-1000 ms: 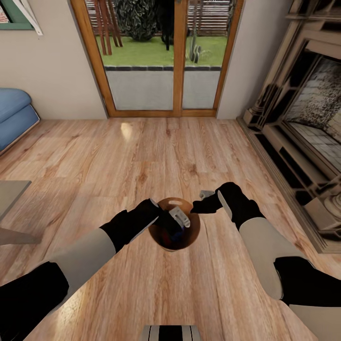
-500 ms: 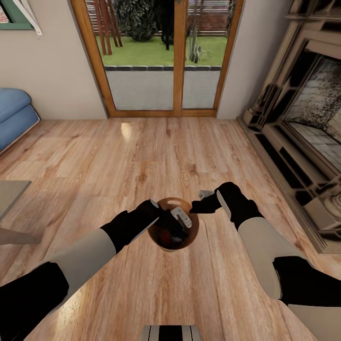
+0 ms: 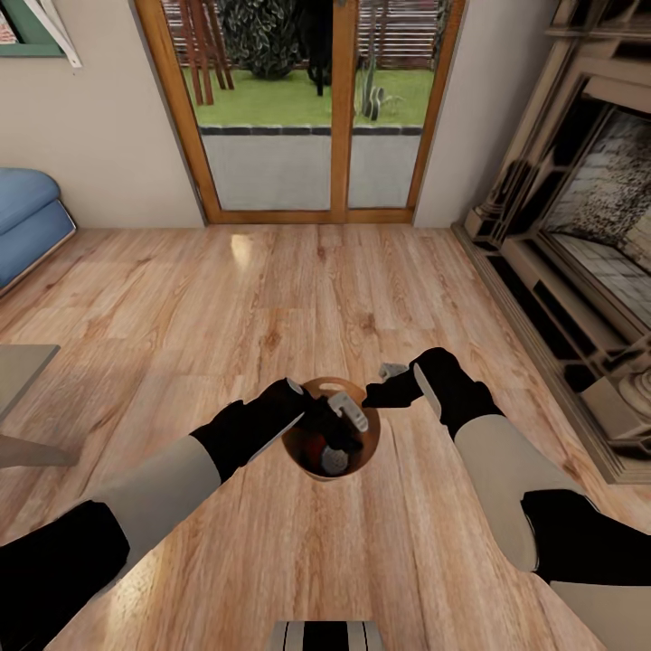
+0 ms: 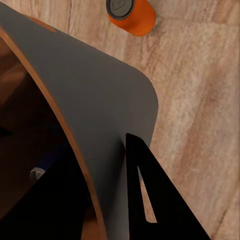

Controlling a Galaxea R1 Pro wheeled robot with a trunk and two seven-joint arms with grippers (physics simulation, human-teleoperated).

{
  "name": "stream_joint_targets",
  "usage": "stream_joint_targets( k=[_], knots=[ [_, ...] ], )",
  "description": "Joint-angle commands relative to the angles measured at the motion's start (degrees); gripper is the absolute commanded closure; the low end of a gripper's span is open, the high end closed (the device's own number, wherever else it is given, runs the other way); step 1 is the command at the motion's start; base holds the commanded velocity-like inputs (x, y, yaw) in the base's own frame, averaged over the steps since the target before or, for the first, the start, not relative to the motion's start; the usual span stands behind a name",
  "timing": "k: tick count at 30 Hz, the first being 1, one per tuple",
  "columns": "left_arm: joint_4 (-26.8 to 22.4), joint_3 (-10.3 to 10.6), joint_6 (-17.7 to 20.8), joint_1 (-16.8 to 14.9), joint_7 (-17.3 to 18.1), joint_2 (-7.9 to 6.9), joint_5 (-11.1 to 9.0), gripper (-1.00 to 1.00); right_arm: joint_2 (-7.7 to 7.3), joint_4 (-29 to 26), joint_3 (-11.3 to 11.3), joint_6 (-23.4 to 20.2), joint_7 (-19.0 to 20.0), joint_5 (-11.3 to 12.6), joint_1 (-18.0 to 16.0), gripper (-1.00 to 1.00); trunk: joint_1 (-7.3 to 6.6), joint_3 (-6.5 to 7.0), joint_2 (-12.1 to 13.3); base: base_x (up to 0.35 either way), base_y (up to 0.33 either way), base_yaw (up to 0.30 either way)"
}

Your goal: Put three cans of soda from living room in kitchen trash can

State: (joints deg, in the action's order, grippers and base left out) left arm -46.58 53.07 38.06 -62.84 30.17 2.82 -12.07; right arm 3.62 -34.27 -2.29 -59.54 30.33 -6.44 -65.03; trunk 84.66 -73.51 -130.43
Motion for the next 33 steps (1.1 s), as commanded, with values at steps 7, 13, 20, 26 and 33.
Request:
stream_joint_targets(
  k=[7,13,20,26,33],
  knots=[
    [-16.40,-0.31,0.65,1.89,1.90,-12.10,-0.76,-1.00,-0.73,-0.01,0.34,-0.46,0.62,2.36,-0.01,1.00,0.00,0.00,0.00,0.000,0.000,0.000],
    [-36.82,-8.85,1.17,13.78,2.73,-22.99,-1.24,-1.00,-3.24,0.15,0.43,-0.46,2.47,2.55,0.06,1.00,0.00,0.00,0.00,0.000,0.000,0.000],
    [-41.39,-27.74,-7.43,28.39,6.01,-24.60,-1.32,-1.00,-10.67,0.29,0.24,-0.46,5.23,2.47,0.31,1.00,0.00,0.00,0.00,0.000,0.000,0.000],
    [-35.86,-54.43,-21.24,42.58,3.98,-20.73,-0.83,-1.00,-16.80,0.29,0.25,-0.46,5.67,2.30,3.61,1.00,0.00,0.00,0.00,0.000,0.000,0.000],
    [-21.01,-59.32,-40.10,45.00,-18.74,-13.49,-0.24,-1.00,-22.03,-0.08,0.55,0.15,13.17,2.32,9.52,1.00,0.00,0.00,0.00,0.000,0.000,0.000]
  ],
)
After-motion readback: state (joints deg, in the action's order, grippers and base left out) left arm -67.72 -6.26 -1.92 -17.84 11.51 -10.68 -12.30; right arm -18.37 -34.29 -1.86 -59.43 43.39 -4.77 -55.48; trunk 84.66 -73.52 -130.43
